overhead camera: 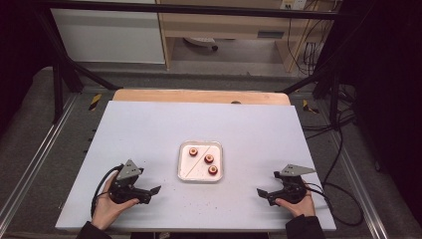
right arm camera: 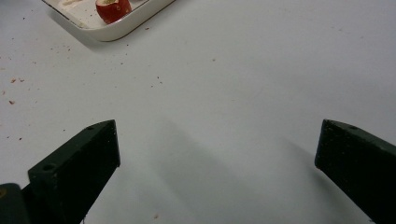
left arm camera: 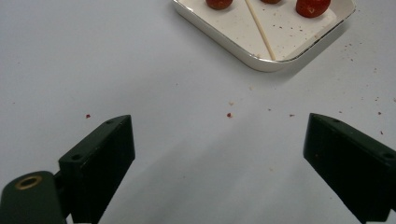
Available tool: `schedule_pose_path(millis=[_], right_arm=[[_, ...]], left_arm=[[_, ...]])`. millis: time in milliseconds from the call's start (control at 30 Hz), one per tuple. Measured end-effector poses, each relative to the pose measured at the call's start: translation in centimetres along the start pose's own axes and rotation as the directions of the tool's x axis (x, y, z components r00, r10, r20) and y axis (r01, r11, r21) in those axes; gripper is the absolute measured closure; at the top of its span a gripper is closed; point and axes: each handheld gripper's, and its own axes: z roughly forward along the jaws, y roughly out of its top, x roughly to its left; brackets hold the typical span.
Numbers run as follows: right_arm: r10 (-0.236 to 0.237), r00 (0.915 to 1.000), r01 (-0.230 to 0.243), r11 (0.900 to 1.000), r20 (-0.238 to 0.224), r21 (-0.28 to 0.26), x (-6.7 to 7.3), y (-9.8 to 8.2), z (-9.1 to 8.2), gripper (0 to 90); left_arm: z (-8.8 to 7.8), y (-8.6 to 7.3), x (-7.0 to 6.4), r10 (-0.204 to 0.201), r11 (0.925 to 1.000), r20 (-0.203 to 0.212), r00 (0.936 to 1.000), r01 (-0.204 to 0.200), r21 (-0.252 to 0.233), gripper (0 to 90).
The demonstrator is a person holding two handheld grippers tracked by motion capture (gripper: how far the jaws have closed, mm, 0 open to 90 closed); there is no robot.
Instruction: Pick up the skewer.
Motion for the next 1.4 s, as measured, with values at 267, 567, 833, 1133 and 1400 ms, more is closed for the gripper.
schedule_pose_path(millis=[267, 567, 833, 1133, 1400], right_arm=[[0.002, 1.0000, -0.002, 1.000, -0.001, -0.002, 0.0, 0.0, 0.0, 0.6], [0.000, 1.0000, 0.000, 1.000, 0.004, 0.003, 0.0, 0.0, 0.0, 0.6], [0.000, 1.0000, -0.001, 1.000, 0.003, 0.003, 0.0, 0.0, 0.1, 0.6], [0.000, 1.0000, 0.000, 1.000, -0.002, 0.005, 0.0, 0.0, 0.1, 0.6], [0.002, 1.0000, -0.002, 1.000, -0.003, 0.007, 0.1, 0.0, 0.2, 0.6]], left_arm=[[0.0, 1.0, -0.6, 0.009, 1.0000, 0.001, 1.0000, -0.009, -0.002, 9.0], [0.4, 2.4, -1.2, 0.019, 0.9998, -0.001, 0.9998, -0.019, -0.002, 9.1], [1.2, 3.8, -1.9, 0.033, 0.9995, 0.001, 0.9995, -0.033, 0.005, 9.0], [2.8, 5.7, -2.9, 0.048, 0.9985, -0.003, 0.9988, -0.048, 0.027, 9.2], [4.6, 7.0, -3.7, 0.047, 0.9978, -0.001, 0.9989, -0.047, 0.047, 12.3]])
